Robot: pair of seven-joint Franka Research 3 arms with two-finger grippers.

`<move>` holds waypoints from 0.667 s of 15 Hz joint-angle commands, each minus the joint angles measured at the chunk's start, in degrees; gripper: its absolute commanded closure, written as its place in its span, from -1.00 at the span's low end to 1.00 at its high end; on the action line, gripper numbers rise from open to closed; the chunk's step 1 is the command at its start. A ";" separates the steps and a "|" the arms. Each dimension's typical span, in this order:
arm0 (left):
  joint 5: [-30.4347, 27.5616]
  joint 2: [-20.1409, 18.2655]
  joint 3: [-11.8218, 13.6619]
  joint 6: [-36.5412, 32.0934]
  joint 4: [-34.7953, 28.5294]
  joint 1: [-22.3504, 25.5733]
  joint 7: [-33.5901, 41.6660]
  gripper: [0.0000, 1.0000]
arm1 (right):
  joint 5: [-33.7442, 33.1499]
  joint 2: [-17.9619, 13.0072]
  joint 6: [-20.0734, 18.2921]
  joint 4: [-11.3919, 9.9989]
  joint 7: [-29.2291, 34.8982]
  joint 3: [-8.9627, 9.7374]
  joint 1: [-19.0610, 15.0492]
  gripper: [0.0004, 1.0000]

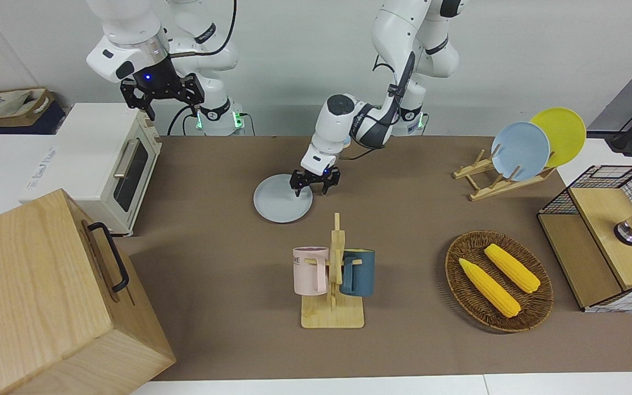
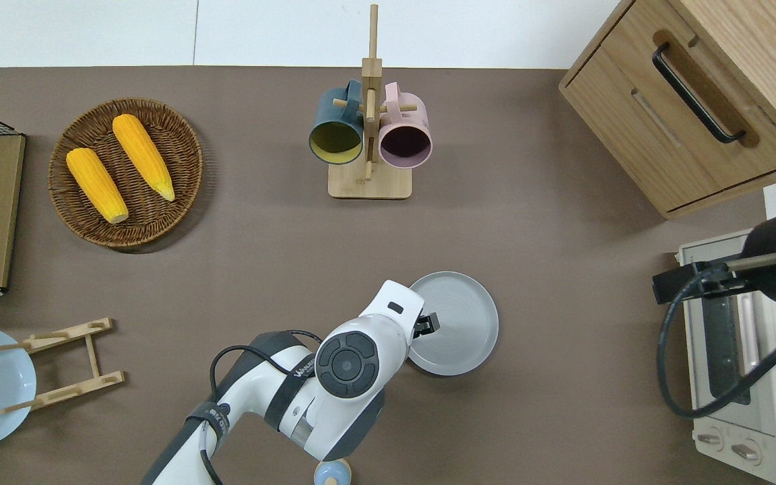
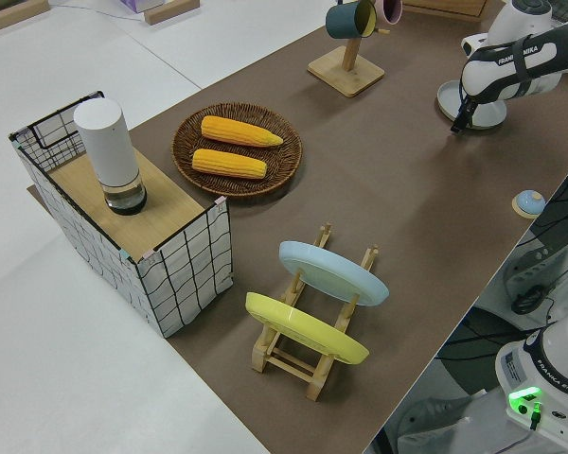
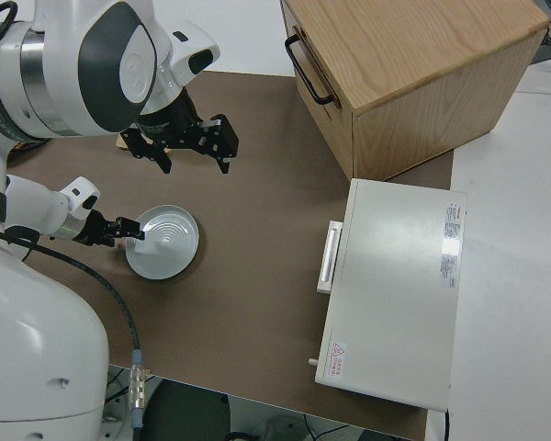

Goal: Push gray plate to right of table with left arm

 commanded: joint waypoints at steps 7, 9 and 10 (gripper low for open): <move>1.02 -1.62 0.54 -5.06 0.73 2.34 5.28 -0.98 | 0.25 -0.14 -0.89 0.53 0.75 0.92 -1.07 -0.97; 0.93 -2.49 0.54 -6.90 0.82 3.58 7.31 -0.98 | 0.25 -0.14 -0.89 0.53 0.75 0.92 -1.07 -0.97; 0.93 -2.85 0.54 -7.61 0.82 3.67 7.40 -0.98 | 0.25 -0.14 -0.89 0.53 0.66 0.92 -1.07 -0.97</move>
